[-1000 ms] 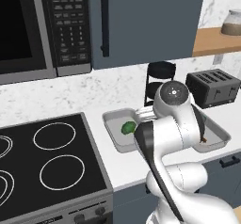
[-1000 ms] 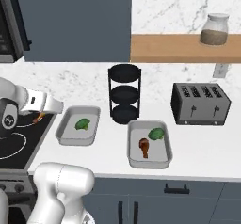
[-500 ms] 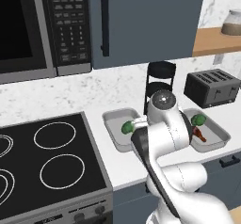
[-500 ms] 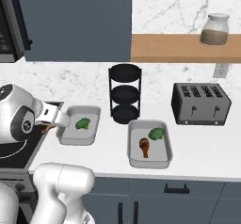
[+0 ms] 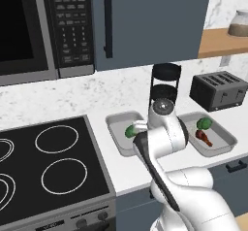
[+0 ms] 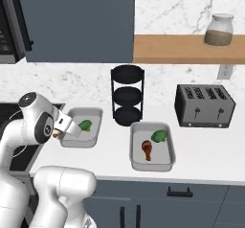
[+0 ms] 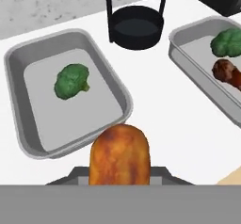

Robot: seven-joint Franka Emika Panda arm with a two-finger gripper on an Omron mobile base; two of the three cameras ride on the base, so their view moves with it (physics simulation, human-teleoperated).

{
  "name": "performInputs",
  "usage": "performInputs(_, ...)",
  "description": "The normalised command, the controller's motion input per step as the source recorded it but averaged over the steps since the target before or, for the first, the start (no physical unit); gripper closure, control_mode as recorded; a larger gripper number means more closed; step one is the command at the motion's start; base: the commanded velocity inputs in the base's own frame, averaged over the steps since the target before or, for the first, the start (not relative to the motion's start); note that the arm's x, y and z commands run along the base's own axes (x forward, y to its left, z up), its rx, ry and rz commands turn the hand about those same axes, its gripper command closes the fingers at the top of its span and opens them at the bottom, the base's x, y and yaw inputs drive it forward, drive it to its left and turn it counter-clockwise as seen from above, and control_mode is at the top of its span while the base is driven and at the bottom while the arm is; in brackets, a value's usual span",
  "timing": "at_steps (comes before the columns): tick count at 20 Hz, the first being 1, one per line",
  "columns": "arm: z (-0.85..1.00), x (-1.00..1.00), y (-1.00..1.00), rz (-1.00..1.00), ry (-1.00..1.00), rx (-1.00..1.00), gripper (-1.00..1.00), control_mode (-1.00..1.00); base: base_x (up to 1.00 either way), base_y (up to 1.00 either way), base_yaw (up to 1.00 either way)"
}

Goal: Place one broccoli and one chicken drumstick in each tupperware on the nearby counter, to pack two identical lunches.

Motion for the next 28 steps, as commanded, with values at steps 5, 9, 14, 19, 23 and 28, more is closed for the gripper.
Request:
performInputs(5, -0.25, 0.07, 0.09, -0.36, 0.03, 0.09, 1.00, -1.00, 0.00, 0.00, 0.00)
performInputs(9, -0.03, 0.25, 0.14, -0.18, 0.14, 0.21, 1.00, -1.00, 0.00, 0.00, 0.00)
performInputs(14, -0.10, 0.48, 0.10, -0.06, 0.06, 0.09, 1.00, -1.00, 0.00, 0.00, 0.00)
performInputs(19, -0.26, 0.52, 0.11, 0.00, 0.00, 0.00, 1.00, -1.00, 0.00, 0.00, 0.00)
performInputs(23, -0.37, 0.55, 0.06, 0.00, 0.00, 0.00, 1.00, -1.00, 0.00, 0.00, 0.00)
performInputs(28, -0.37, 0.46, 0.05, 0.00, 0.00, 0.00, 1.00, -1.00, 0.00, 0.00, 0.00)
